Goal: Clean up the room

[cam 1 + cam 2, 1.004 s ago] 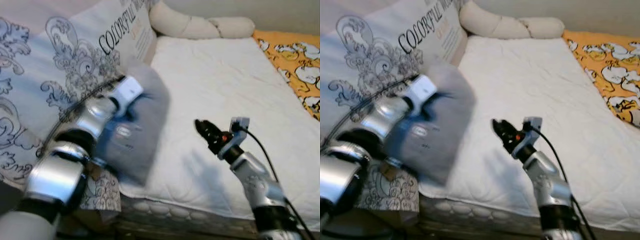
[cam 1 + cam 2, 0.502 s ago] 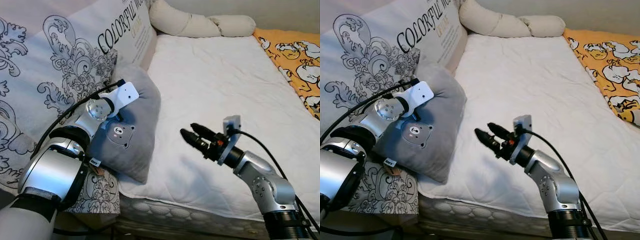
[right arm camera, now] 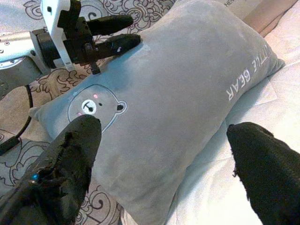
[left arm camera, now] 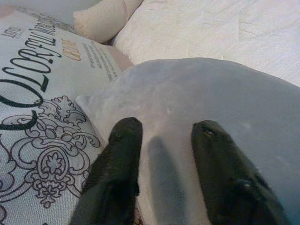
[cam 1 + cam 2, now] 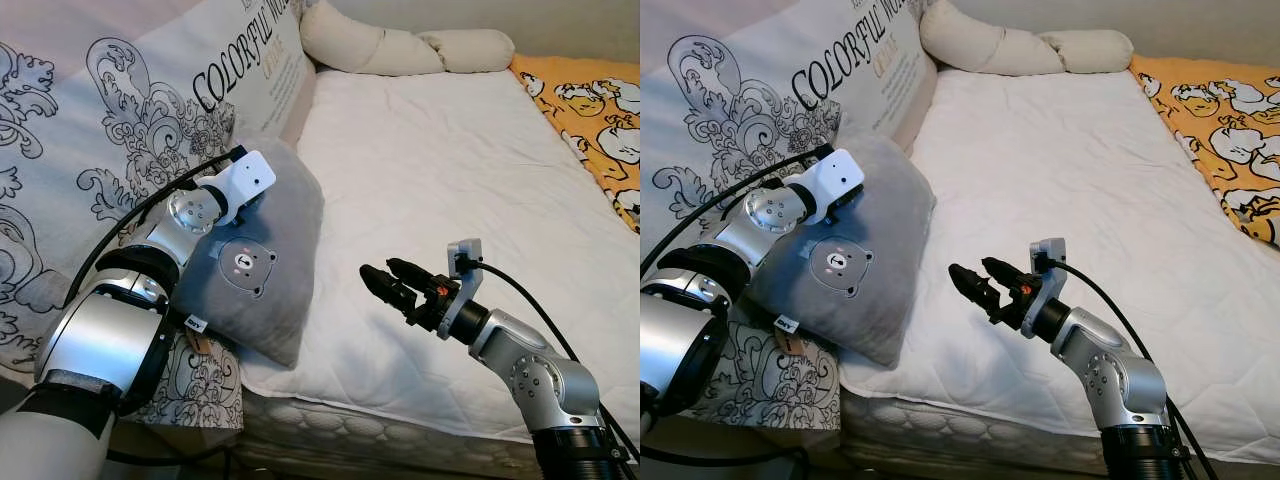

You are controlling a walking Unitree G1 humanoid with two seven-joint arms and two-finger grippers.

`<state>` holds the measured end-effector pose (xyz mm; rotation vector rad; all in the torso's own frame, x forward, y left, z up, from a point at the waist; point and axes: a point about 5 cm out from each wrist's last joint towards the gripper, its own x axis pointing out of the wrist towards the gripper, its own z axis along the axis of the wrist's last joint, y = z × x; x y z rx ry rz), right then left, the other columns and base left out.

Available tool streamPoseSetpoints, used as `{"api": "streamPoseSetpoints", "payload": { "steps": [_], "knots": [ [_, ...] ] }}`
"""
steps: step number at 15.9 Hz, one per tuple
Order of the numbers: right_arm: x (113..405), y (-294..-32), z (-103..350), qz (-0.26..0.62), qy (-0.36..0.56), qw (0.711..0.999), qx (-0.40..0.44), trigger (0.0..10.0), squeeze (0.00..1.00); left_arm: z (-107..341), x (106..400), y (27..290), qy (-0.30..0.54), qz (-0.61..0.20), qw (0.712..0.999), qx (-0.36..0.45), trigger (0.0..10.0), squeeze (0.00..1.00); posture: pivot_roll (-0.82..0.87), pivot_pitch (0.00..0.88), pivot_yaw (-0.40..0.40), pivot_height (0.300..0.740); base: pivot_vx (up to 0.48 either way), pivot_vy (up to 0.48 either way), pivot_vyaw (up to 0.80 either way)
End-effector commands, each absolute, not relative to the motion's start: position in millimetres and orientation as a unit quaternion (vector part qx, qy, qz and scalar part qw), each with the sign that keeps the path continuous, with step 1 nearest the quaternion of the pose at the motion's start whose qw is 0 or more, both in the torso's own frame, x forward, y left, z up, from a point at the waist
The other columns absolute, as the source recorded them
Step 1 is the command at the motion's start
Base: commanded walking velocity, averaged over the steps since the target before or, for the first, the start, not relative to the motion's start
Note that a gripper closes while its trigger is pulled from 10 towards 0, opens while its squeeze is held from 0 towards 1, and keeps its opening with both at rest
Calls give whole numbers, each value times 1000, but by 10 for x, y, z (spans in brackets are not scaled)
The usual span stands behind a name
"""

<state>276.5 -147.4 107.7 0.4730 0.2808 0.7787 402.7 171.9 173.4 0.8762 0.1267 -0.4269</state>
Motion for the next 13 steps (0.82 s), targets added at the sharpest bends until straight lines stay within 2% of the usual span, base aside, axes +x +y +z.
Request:
{"api": "streamPoseSetpoints", "payload": {
  "steps": [1, 13],
  "knots": [
    [2774, -1475, 1127, 377, 128, 890, 224, 10000, 1000, 1810, 4048, 1754, 55, -199, 883, 422, 10000, 1000, -130, 0, 85, 740, 0, 0, 0],
    [2777, -1487, 1154, 368, 124, 890, 238, 10000, 1000, 1839, 4053, 1754, 51, -201, 888, 409, 10000, 1000, -119, 0, 78, 740, 0, 0, 0]
  ]
}}
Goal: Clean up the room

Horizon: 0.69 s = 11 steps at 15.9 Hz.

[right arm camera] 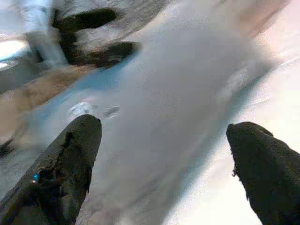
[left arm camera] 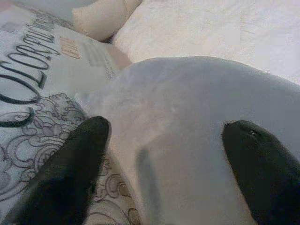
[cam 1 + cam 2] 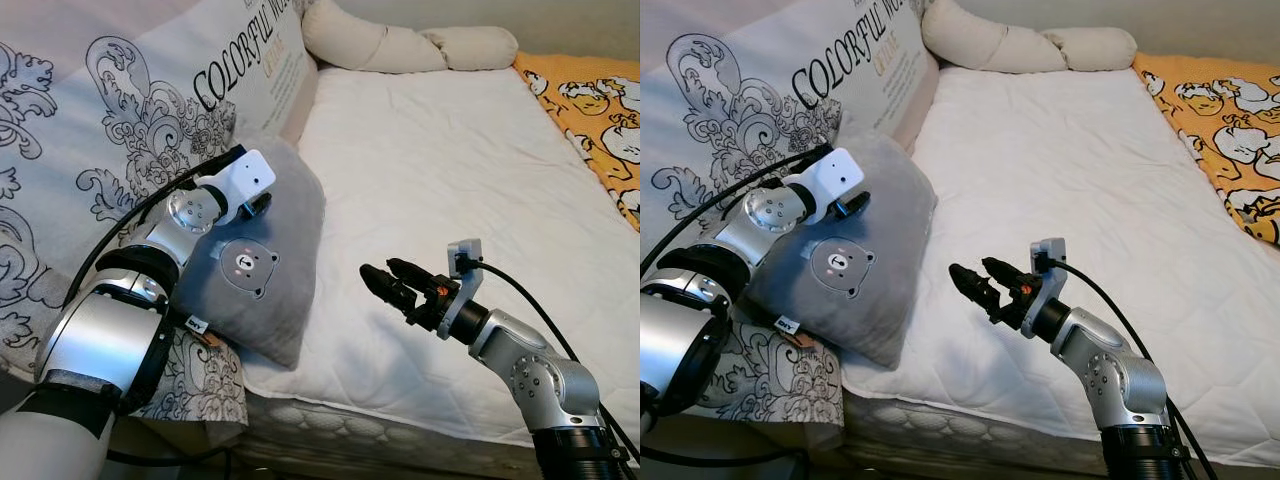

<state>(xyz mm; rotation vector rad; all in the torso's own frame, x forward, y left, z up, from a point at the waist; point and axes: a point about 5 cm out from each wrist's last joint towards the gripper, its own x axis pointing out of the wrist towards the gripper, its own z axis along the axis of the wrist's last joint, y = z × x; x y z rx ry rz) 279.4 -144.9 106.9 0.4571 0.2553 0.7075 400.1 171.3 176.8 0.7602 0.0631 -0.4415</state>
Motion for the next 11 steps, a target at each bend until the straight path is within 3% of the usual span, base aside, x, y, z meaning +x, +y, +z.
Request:
{"api": "streamPoseSetpoints", "payload": {
  "steps": [1, 3, 7, 11],
  "knots": [
    [2886, -1416, 1248, 307, 64, 935, 169, 10000, 1000, 1815, 3931, 1608, -30, -242, 924, 294, 10000, 1000, -12, 0, -34, 740, 0, 0, 0],
    [2922, -1398, 1322, 272, 28, 949, 155, 10000, 1000, 1819, 3857, 1635, -62, -254, 931, 255, 10000, 1000, -28, 0, -20, 740, 0, 0, 0],
    [2936, -1424, 1327, 247, 28, 959, 133, 10000, 1000, 1862, 3856, 1647, -63, -262, 927, 262, 10000, 1000, -32, 0, -7, 740, 0, 0, 0],
    [2932, -1427, 1265, 194, -4, 980, 43, 10000, 1000, 1674, 3675, 1567, -51, -236, 963, 118, 10000, 1000, -39, 0, 8, 740, 0, 0, 0]
  ]
}}
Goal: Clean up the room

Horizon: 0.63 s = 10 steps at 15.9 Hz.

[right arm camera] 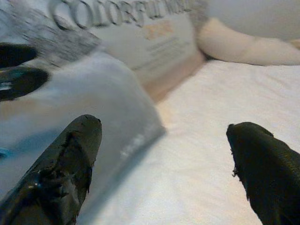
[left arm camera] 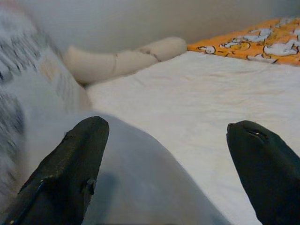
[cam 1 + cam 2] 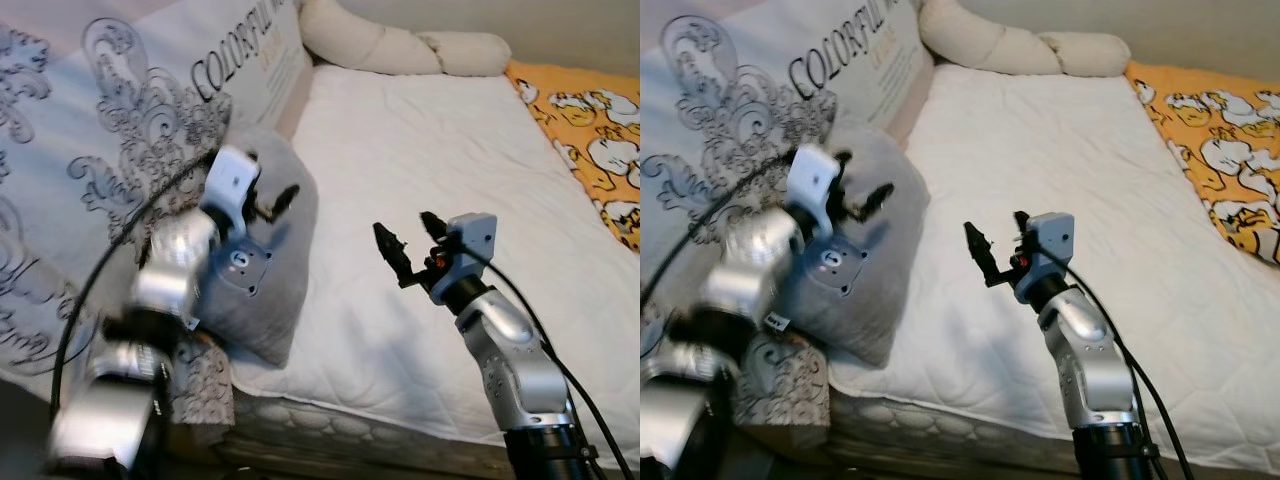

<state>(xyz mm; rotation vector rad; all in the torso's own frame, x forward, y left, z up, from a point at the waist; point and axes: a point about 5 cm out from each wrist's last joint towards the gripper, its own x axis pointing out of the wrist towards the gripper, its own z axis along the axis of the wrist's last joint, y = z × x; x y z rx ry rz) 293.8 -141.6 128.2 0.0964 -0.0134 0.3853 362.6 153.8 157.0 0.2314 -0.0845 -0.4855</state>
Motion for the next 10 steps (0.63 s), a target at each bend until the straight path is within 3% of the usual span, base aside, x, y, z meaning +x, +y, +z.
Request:
{"api": "streamPoseSetpoints", "payload": {
  "steps": [1, 5, 10],
  "knots": [
    [2945, -1442, 1251, 166, -2, 985, 34, 10000, 1000, 1617, 3613, 1554, -51, -225, 969, 94, 10000, 1000, -34, 0, 0, 740, 0, 0, 0],
    [2966, -1537, 1125, 49, 3, 999, -5, 10000, 1000, 1593, 3330, 1538, -53, -197, 976, 70, 10000, 1000, -10, 0, -22, 740, 0, -349, 0],
    [2896, -1506, 1038, 42, -2, 999, 6, 10000, 1000, 1296, 3055, 1703, 11, -152, 984, 90, 10000, 1000, 11, 0, -32, 740, 0, -387, 0]
  ]
}}
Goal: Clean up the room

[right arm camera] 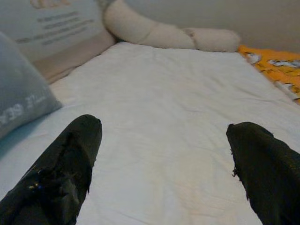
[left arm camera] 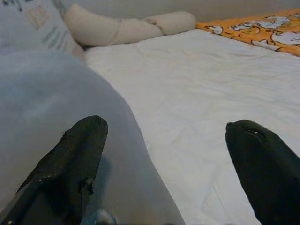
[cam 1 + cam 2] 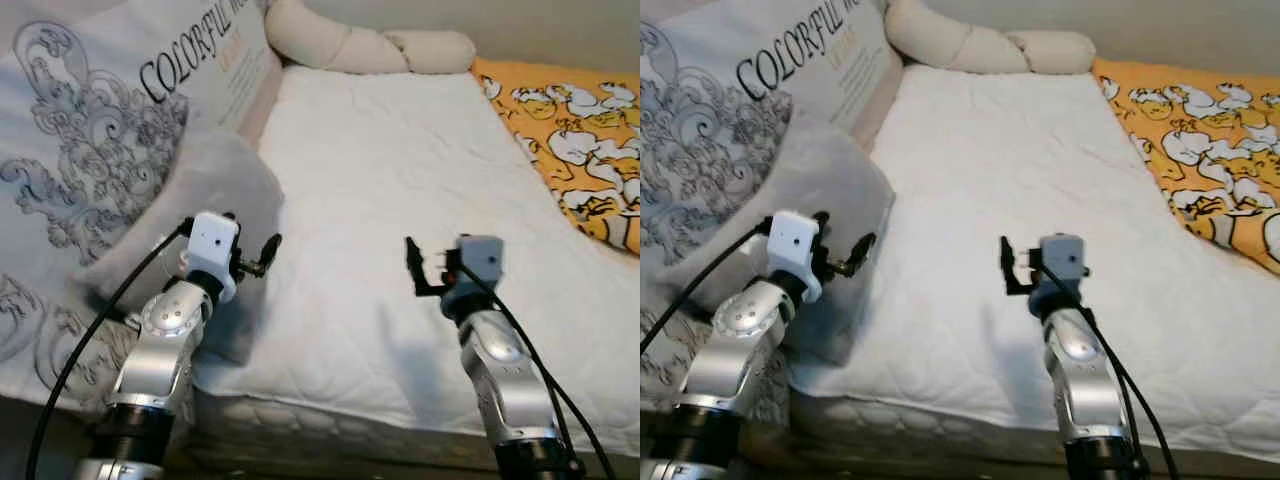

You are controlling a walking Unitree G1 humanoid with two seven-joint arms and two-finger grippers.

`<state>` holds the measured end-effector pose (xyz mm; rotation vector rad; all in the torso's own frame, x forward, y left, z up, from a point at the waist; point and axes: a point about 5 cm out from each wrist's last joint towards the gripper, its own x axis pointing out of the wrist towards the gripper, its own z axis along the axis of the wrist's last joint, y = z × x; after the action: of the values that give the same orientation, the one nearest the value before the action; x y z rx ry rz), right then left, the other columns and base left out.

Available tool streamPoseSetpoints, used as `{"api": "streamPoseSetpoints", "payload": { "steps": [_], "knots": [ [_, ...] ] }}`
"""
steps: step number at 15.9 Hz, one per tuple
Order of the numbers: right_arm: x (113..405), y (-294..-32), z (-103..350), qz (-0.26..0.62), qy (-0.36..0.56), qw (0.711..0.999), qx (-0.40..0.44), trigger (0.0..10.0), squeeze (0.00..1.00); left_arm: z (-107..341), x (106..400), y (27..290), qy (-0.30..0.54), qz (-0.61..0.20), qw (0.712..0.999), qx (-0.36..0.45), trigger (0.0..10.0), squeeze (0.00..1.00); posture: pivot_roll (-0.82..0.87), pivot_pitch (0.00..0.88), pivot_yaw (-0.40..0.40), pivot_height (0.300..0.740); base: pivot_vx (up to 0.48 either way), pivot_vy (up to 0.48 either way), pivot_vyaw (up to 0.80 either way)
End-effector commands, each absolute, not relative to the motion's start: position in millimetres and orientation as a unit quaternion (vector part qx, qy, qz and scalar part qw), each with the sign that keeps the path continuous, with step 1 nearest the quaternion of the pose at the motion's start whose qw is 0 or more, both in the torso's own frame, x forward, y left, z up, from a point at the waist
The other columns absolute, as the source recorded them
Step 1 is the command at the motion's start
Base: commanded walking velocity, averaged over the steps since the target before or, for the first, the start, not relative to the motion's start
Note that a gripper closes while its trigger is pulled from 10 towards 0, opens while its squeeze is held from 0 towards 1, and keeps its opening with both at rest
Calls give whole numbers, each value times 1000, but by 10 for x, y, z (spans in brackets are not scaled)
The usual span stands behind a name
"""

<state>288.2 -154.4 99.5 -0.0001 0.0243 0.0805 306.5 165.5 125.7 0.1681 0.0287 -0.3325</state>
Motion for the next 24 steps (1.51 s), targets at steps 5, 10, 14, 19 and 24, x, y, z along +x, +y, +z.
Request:
{"api": "streamPoseSetpoints", "payload": {
  "steps": [5, 10, 14, 19, 24],
  "knots": [
    [2875, -1605, 946, 6, 16, 1000, 21, 10000, 1000, 1098, 2852, 1940, 55, -102, 989, 90, 10000, 1000, 14, 0, -42, 740, 0, -388, 0],
    [2802, -1599, 760, 11, 63, 997, 43, 10000, 1000, 956, 2739, 2017, 83, -69, 992, 72, 10000, 1000, 21, 0, -53, 740, 0, -387, 0],
    [2755, -1602, 702, 10, 70, 996, 51, 10000, 1000, 955, 2748, 2060, 86, -56, 992, 74, 10000, 1000, 12, 0, -45, 740, 0, -383, 0],
    [2770, -1647, 715, 15, 67, 997, 42, 10000, 1000, 923, 2749, 2008, 92, -63, 991, 72, 10000, 1000, 3, 0, -40, 740, 0, -380, 0],
    [2788, -1579, 710, 24, 70, 996, 47, 10000, 1000, 916, 2778, 1953, 95, -71, 990, 77, 10000, 1000, -14, 0, -31, 740, 0, -378, 0]
  ]
}}
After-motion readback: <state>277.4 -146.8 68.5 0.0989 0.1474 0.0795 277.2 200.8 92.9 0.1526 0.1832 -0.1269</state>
